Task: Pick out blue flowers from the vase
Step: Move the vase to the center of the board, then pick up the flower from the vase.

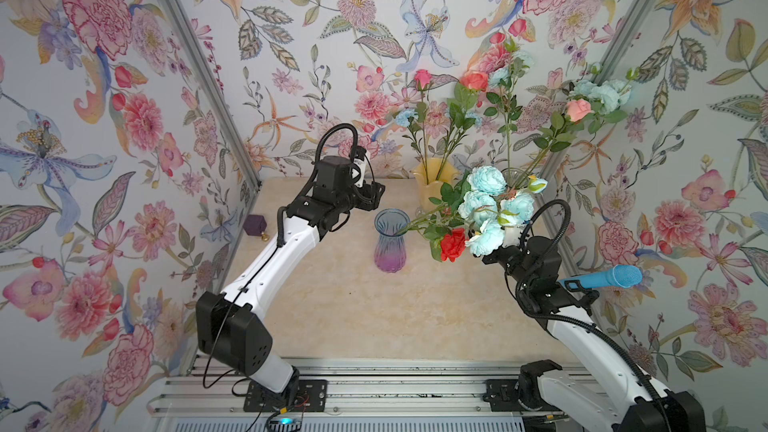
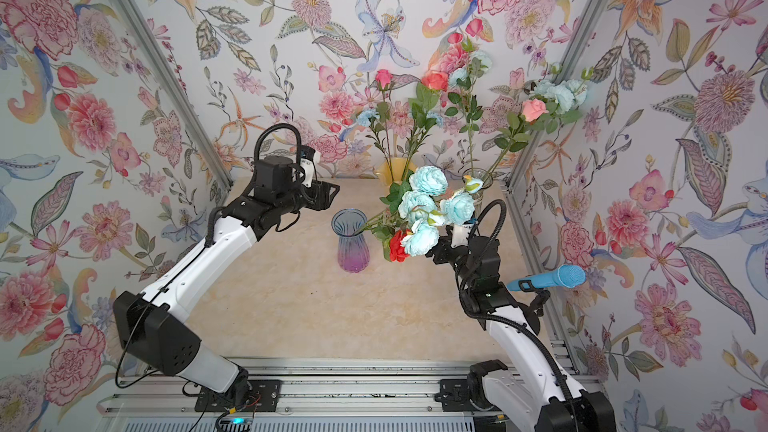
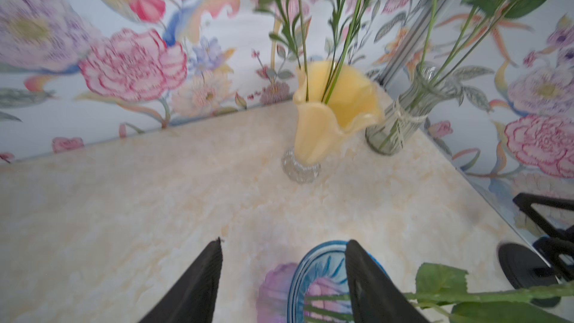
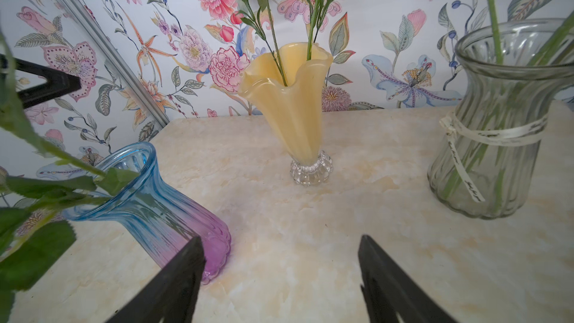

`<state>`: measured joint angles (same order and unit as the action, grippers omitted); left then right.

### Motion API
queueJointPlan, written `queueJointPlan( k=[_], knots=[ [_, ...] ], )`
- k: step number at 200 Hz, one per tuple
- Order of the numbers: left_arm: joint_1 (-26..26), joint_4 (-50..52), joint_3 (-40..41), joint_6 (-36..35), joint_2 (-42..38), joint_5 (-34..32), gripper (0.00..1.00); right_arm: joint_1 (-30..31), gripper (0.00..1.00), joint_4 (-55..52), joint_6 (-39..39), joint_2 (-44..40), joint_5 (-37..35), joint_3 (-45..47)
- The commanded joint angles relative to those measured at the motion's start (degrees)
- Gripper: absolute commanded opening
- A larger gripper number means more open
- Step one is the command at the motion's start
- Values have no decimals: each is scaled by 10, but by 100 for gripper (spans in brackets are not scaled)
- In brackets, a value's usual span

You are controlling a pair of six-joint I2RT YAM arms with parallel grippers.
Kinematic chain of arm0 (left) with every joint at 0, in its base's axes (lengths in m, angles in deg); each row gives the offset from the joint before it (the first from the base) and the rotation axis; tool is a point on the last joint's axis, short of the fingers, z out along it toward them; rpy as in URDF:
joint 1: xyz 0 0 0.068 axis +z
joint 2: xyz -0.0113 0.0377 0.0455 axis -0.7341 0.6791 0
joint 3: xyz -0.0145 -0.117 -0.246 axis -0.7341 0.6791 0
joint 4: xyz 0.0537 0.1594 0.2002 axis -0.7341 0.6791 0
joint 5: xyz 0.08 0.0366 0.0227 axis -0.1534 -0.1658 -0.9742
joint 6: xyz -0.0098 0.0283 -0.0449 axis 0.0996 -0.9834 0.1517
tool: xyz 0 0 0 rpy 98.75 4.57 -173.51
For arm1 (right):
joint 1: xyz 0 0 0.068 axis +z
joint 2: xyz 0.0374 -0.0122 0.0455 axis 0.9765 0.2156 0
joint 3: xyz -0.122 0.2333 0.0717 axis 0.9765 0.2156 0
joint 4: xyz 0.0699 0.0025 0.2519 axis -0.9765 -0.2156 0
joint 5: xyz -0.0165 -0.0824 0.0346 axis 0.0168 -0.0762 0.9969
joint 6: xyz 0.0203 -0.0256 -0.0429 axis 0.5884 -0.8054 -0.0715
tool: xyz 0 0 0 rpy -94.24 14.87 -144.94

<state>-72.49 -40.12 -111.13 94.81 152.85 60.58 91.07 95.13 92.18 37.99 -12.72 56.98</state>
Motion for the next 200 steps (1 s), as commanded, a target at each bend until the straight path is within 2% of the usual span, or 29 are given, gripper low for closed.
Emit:
queueJointPlan(
  k=[1, 20, 39, 56, 77, 135, 200],
  knots=[
    [-30, -230, 139, -25, -95, -47, 68, -1, 80, 10, 9, -46, -27, 30],
    [-51, -323, 274, -65, -176, -52, 71, -4, 78, 26, 17, -59, -30, 47],
    [-63, -343, 331, -105, -225, -48, 73, -6, 76, 24, 17, -42, -20, 39],
    [-67, -305, 309, -133, -226, -20, 65, -7, 74, 19, 15, -22, -4, 25],
    [-84, -271, 279, -163, -198, 3, 63, -7, 73, 18, 12, -12, 9, 19],
    [-173, -211, 198, -215, -105, -25, 57, -7, 70, 29, 11, -25, 12, 30],
    [-197, -204, 170, -217, -62, -32, 58, -8, 70, 28, 9, -31, 12, 33]
  ],
)
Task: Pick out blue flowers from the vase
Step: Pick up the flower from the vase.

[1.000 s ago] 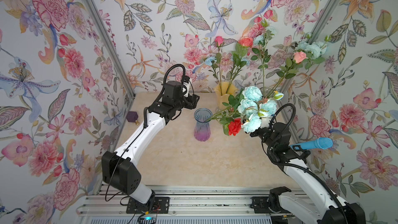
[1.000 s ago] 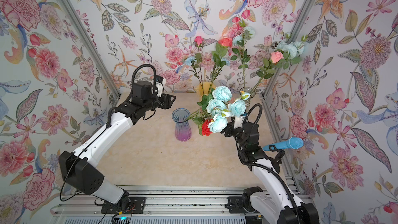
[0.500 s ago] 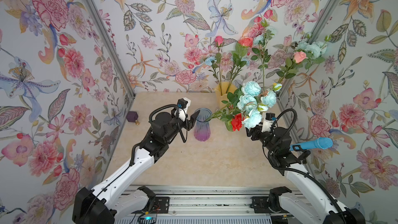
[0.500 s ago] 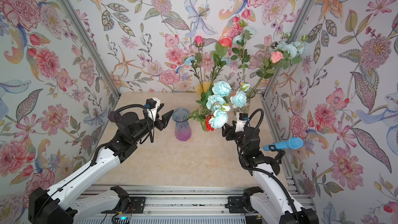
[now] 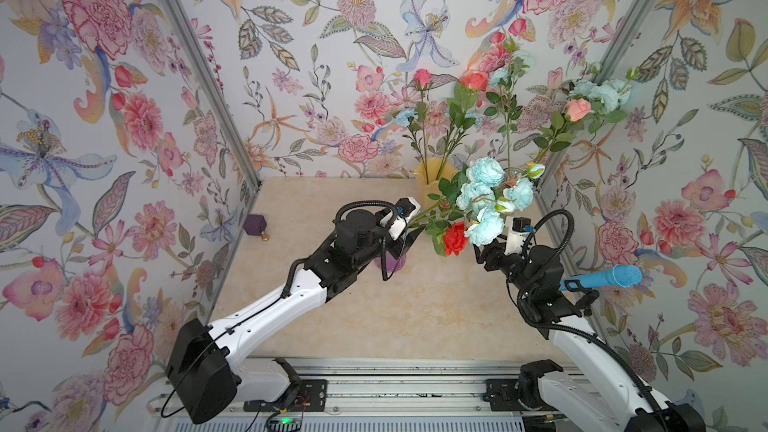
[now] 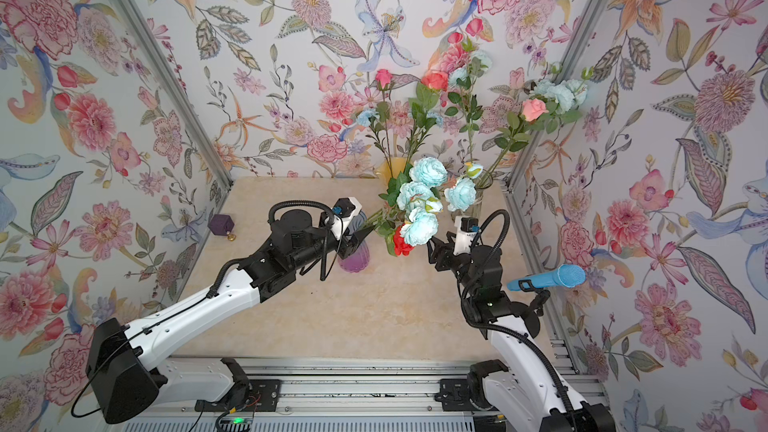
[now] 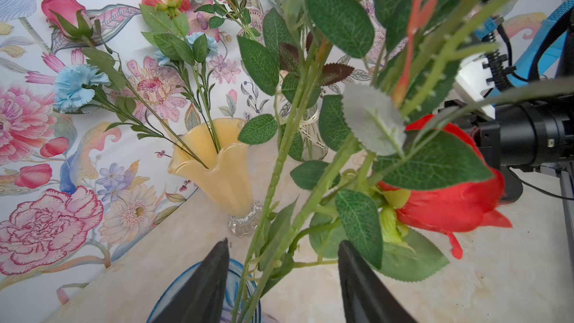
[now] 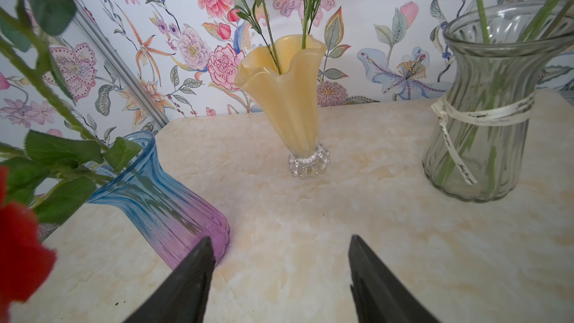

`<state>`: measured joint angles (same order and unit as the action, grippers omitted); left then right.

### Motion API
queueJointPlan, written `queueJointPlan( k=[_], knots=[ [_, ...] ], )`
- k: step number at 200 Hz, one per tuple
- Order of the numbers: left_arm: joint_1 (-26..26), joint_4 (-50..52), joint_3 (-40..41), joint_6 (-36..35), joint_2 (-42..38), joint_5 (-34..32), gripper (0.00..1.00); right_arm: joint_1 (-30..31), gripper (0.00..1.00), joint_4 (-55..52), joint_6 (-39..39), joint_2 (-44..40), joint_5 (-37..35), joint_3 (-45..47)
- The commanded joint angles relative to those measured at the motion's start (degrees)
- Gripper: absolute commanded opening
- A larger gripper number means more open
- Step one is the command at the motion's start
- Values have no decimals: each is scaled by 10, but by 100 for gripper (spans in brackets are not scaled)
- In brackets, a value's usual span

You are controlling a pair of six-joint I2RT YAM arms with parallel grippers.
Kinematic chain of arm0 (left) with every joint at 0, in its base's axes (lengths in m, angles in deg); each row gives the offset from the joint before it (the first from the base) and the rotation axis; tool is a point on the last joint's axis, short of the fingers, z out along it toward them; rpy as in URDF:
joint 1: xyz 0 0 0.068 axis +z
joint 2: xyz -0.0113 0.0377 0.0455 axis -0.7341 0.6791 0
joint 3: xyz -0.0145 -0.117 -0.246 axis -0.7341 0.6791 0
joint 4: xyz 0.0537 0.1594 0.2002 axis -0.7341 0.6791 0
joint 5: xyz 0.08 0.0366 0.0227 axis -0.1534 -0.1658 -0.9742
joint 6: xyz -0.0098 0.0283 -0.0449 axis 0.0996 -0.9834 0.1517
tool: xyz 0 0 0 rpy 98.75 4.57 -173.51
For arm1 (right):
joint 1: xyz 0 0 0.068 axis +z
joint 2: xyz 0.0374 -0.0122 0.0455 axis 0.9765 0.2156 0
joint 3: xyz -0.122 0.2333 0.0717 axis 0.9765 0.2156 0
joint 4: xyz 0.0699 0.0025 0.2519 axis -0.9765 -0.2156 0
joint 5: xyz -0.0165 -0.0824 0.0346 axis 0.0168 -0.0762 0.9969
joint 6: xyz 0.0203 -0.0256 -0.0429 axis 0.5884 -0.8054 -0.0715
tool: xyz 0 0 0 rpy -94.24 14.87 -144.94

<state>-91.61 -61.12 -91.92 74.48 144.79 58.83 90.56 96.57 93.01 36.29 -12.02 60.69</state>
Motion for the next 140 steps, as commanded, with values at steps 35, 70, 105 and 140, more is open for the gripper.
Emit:
queueJointPlan(
  k=[35, 70, 105, 140],
  knots=[
    [-5, -3, -32, -12, 45, -44, 54, -2, 70, 17, 1, -24, 5, 1],
    [-4, -10, -38, -13, 49, -114, 46, 8, 70, -18, -4, -50, 35, -18],
    [3, -37, -36, -1, 44, -149, 38, 61, 69, -136, -42, -164, -12, -48],
    [20, -71, -9, 27, 29, -151, 36, 95, 68, -241, -46, -271, -35, -74]
  ],
)
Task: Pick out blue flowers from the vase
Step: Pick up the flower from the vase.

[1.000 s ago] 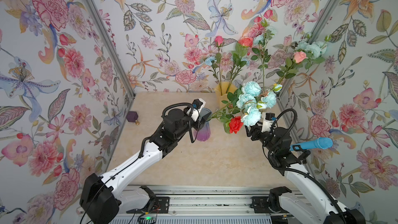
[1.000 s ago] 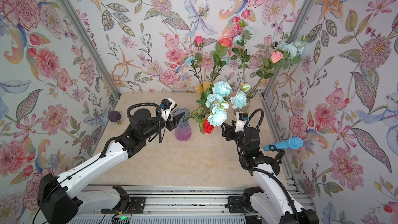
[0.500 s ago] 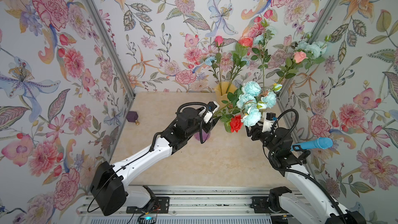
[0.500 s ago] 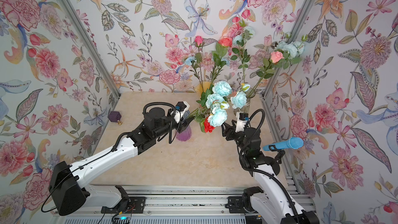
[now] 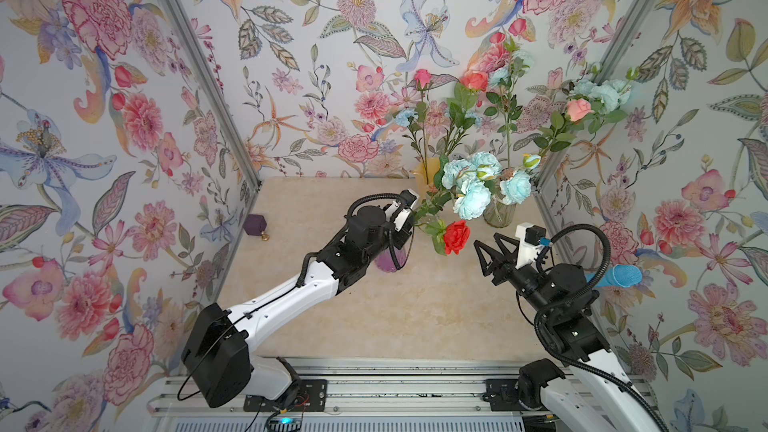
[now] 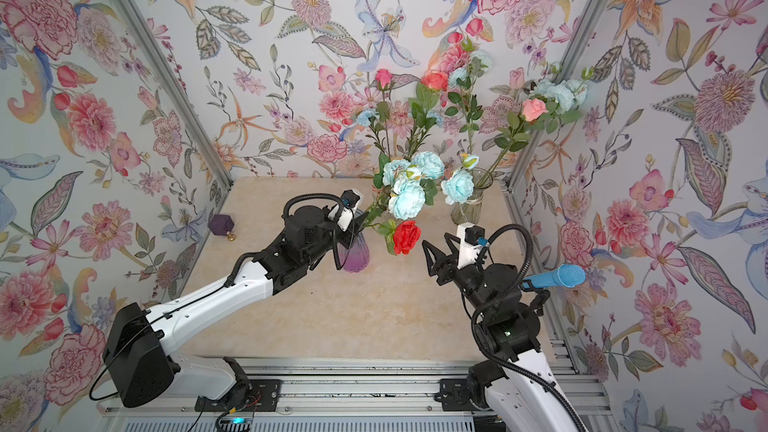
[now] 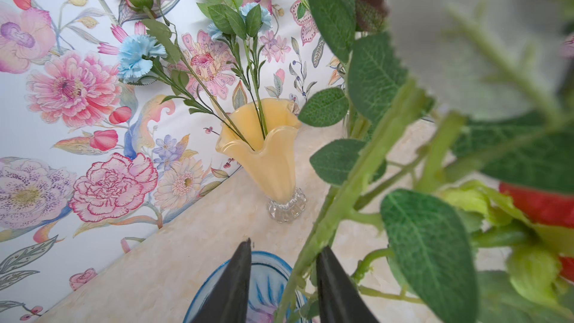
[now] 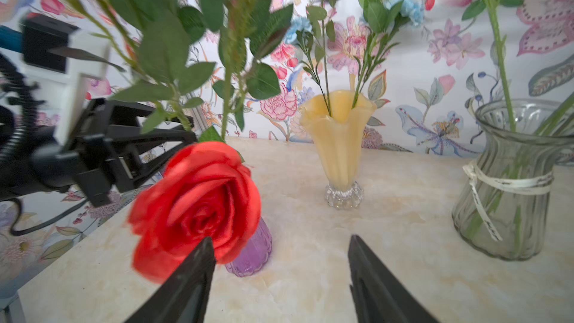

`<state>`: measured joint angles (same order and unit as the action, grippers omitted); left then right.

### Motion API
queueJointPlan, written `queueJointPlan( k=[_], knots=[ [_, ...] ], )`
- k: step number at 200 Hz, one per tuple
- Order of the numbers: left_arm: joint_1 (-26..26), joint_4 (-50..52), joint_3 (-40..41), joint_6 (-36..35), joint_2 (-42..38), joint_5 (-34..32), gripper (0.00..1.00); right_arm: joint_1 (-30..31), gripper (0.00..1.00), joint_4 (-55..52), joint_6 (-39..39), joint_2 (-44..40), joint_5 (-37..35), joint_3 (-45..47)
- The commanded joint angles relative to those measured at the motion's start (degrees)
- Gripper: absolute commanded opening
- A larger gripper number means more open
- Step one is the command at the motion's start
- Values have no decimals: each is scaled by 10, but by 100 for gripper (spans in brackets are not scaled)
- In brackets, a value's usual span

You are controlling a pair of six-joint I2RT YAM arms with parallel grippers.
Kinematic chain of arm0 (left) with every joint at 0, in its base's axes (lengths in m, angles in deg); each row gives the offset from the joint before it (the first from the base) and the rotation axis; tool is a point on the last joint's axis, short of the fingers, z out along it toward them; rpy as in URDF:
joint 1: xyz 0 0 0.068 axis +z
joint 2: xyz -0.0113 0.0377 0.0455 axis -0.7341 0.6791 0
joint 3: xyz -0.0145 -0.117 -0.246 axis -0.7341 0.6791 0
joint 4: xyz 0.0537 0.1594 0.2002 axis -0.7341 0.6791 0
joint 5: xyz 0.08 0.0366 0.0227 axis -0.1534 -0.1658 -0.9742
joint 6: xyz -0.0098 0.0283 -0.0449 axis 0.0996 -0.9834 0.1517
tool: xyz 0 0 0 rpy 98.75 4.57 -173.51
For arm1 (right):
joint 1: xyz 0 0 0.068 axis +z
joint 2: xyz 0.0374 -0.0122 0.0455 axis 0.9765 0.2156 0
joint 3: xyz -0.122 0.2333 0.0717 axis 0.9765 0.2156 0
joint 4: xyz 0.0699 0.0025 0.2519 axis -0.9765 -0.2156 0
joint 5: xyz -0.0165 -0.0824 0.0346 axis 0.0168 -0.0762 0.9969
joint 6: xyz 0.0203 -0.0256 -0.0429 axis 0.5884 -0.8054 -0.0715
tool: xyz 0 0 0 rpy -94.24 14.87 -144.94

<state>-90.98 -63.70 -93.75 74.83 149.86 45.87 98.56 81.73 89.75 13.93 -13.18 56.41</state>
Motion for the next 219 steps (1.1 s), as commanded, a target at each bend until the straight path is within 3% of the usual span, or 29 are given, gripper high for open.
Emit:
queueJointPlan(
  k=[1, 31, 56, 94, 115, 159, 188, 219],
  knots=[
    [15, -46, 11, 24, -23, -20, 36, 16, 68, -94, -14, -49, -23, -32],
    [38, -80, 43, 58, -44, -6, 35, 47, 66, -98, 14, -39, 23, -73],
    [53, -93, 63, 74, -52, -3, 36, 115, 65, -20, 49, 23, 39, -85],
    [66, -124, 101, 85, -81, -1, 40, 338, 64, 48, -46, 168, -139, -136],
    [73, -144, 125, 90, -105, 6, 41, 401, 64, 83, -89, 268, -201, -187],
    [99, -169, 177, 106, -154, 30, 46, 367, 66, 158, -56, 380, -228, -225],
    [104, -176, 192, 105, -163, 38, 49, 305, 65, 177, -2, 420, -191, -238],
    [108, -181, 200, 108, -167, 41, 52, 284, 65, 149, -11, 477, -159, -286]
  ],
)
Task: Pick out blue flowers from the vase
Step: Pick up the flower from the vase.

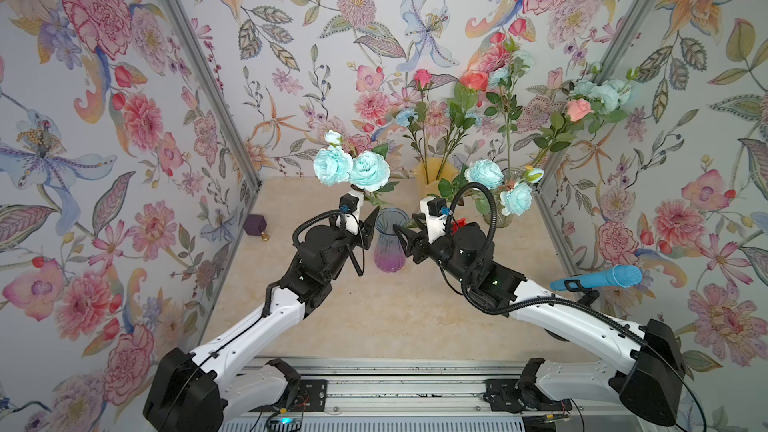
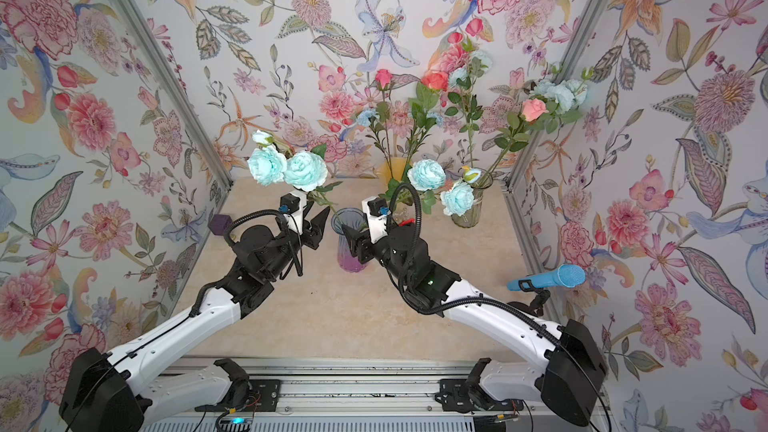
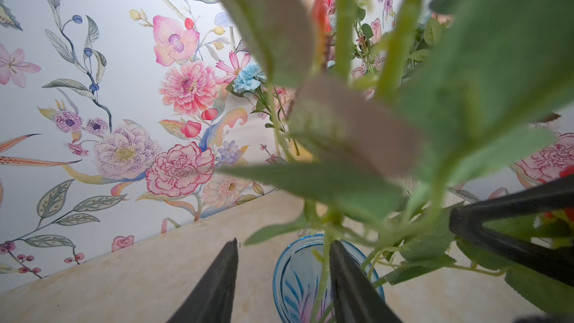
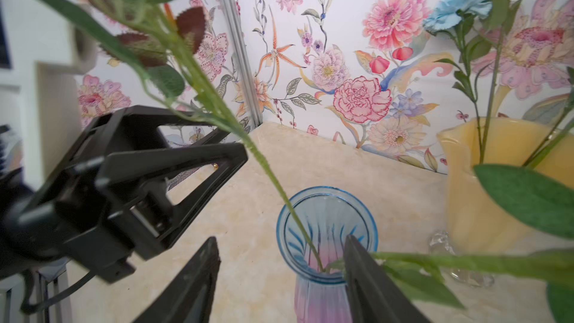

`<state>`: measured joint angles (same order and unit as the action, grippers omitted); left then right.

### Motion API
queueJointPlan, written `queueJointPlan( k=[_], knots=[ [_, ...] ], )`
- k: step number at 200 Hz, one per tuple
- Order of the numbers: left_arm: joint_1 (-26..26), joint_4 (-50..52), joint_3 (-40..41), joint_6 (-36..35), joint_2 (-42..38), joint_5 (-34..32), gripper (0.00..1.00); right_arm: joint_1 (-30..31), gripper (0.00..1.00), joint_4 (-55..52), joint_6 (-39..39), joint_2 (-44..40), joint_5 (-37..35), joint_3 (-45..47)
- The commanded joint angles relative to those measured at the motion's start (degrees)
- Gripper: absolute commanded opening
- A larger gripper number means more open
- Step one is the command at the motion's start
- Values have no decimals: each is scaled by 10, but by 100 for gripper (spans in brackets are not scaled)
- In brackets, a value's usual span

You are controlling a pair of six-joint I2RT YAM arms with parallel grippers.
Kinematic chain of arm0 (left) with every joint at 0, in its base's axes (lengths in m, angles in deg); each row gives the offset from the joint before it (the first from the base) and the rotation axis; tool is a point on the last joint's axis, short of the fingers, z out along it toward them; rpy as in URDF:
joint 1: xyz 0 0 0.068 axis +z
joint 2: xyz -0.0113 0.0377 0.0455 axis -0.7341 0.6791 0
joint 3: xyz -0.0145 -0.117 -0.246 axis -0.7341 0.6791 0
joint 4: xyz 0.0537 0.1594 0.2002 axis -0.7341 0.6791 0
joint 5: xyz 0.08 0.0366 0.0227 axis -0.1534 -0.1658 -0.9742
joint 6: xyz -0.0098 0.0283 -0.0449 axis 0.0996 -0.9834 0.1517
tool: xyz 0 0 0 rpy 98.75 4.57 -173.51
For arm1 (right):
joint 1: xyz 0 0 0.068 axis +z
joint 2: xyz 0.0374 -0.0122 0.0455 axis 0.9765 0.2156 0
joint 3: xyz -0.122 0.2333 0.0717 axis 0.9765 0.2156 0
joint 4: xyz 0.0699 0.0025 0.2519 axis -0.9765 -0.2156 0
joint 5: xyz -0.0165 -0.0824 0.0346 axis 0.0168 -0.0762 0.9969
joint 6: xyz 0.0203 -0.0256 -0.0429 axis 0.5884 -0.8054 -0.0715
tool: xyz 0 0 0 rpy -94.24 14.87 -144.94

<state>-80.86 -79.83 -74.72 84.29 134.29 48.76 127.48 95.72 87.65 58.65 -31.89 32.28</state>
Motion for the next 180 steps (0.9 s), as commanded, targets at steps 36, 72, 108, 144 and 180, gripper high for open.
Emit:
queueJointPlan(
  k=[36, 72, 108, 144, 180],
  knots=[
    [7, -34, 28, 13, -32, 8, 55, -5, 63, -21, -30, 88, 67, -108],
    [7, -36, 49, 4, -64, -15, 57, -7, 61, -67, -74, 128, 73, -156],
    [9, -47, 67, -3, -88, -22, 59, -7, 62, -118, -110, 147, 77, -175],
    [10, -47, 62, -4, -75, -10, 60, -5, 63, -135, -131, 152, 96, -172],
    [9, -49, 59, -1, -71, 0, 60, 0, 65, -129, -143, 164, 93, -180]
  ],
)
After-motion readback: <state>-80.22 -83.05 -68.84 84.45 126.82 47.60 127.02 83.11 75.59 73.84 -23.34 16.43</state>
